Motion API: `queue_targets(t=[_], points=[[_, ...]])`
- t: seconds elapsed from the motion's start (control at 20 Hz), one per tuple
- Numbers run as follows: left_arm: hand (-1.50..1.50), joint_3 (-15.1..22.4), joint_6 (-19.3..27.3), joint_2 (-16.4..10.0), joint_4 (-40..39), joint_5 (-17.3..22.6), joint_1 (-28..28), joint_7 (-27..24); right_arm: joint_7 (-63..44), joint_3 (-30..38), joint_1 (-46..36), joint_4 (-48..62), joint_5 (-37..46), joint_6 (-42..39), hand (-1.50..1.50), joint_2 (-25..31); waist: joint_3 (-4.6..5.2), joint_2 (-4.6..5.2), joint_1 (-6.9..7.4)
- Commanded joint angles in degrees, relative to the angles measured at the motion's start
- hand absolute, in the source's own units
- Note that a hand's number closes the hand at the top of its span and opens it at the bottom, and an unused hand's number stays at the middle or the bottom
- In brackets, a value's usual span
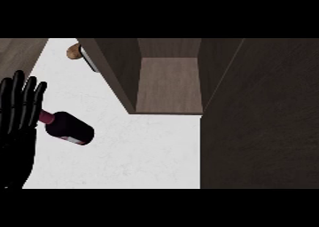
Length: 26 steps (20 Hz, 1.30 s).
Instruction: Pick up the wine, place it into the cabinet and close the cabinet
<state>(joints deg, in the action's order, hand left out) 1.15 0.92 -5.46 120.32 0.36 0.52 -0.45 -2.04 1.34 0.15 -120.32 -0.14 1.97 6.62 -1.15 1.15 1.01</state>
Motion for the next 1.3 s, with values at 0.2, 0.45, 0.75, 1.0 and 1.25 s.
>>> queue_targets(t=[0.2,0.45,0.75,1.0,1.25], points=[[-1.50,-8.5,18.5,5.3,-2.7,-13.9,4.1,-1.2,-0.6,-3.6,4.4,-5.2,-0.1,-1.8,-1.50,-0.6,1.15,-1.33,-0.87],[-1.50,-3.7,35.1,5.4,1.8,-8.3,4.0,7.4,-5.7,-9.5,7.2,-11.2,-6.0,-9.1,-1.50,2.1,1.13,-1.52,-1.18],[-1.50,7.1,43.5,5.5,5.5,-22.0,0.7,18.0,-21.2,-10.9,3.7,-23.4,-6.2,-4.7,-1.50,2.3,1.14,-1.31,-1.08],[-1.50,8.6,44.6,5.5,7.4,-34.0,-6.6,32.3,-27.3,-10.0,-0.6,-25.4,-6.6,-2.9,-1.50,2.7,1.11,-1.28,-1.05],[-1.50,7.0,43.4,5.5,7.9,-36.4,-9.2,37.0,-37.8,-7.0,-7.3,-28.8,-9.7,0.1,-1.50,4.1,1.14,-1.29,-1.11]])
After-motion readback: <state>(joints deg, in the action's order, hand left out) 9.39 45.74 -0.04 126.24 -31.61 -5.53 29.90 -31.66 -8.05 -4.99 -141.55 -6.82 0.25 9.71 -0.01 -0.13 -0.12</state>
